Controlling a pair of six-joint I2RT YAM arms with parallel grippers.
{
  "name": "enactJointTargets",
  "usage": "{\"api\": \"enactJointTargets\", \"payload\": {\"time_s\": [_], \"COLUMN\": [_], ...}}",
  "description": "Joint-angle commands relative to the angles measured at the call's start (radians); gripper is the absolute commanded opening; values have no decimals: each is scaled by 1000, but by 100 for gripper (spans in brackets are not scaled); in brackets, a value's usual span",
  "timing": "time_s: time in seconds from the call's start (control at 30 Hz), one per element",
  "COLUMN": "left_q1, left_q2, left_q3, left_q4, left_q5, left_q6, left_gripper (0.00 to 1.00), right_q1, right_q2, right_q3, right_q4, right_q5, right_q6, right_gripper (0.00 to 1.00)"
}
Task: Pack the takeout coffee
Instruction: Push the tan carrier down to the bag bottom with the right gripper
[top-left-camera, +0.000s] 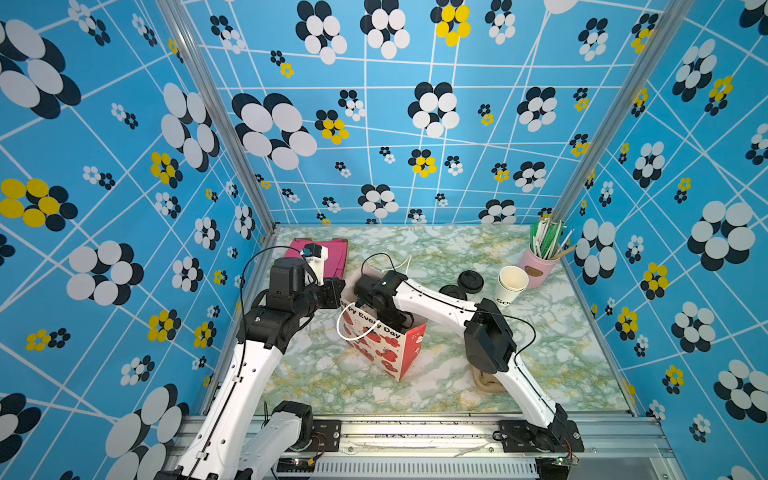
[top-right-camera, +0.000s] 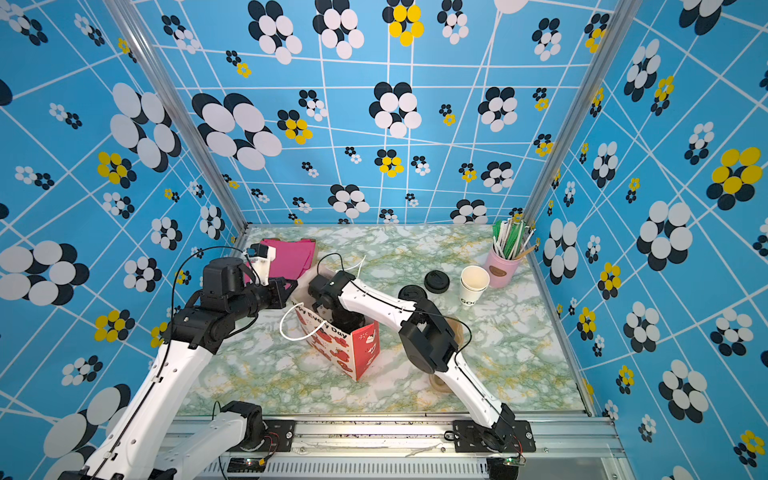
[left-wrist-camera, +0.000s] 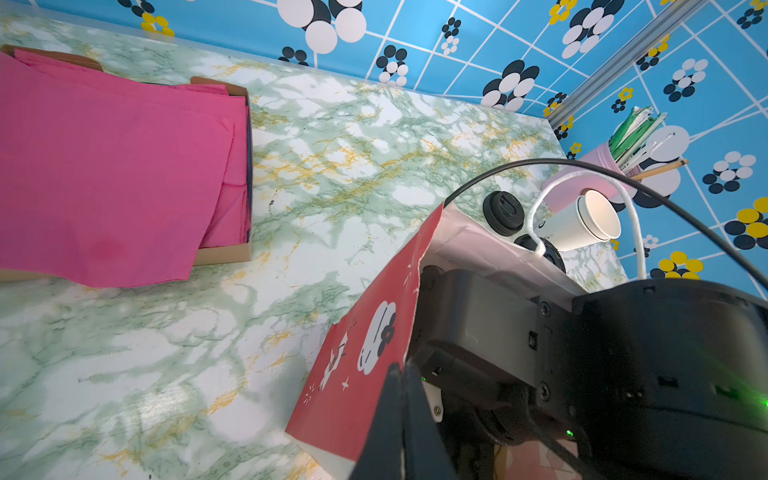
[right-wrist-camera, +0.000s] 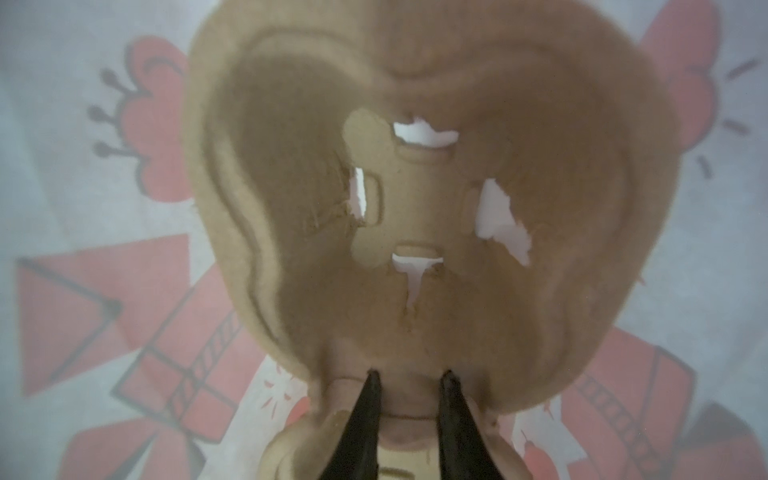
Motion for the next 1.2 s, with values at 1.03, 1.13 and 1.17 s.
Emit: {"api": "enactJointTargets", "payload": {"time_s": [1.03, 1.13, 1.17], "left_q1": [-35, -37, -37], "left_q2": [-41, -45, -46], "left_q3": [-27, -28, -29], "left_q4": [-72, -75, -77], "left_q5": [-78, -82, -82], "left_q6": [40, 40, 40], "left_gripper": [0, 0, 0], "right_q1": [21, 21, 21], "right_q2": [-175, -213, -229], "right_q3": [59, 59, 59], "right_q4": [48, 70, 76], "right_q5": [83, 89, 92], "right_q6": [14, 15, 14], "right_gripper": [61, 63, 63]}}
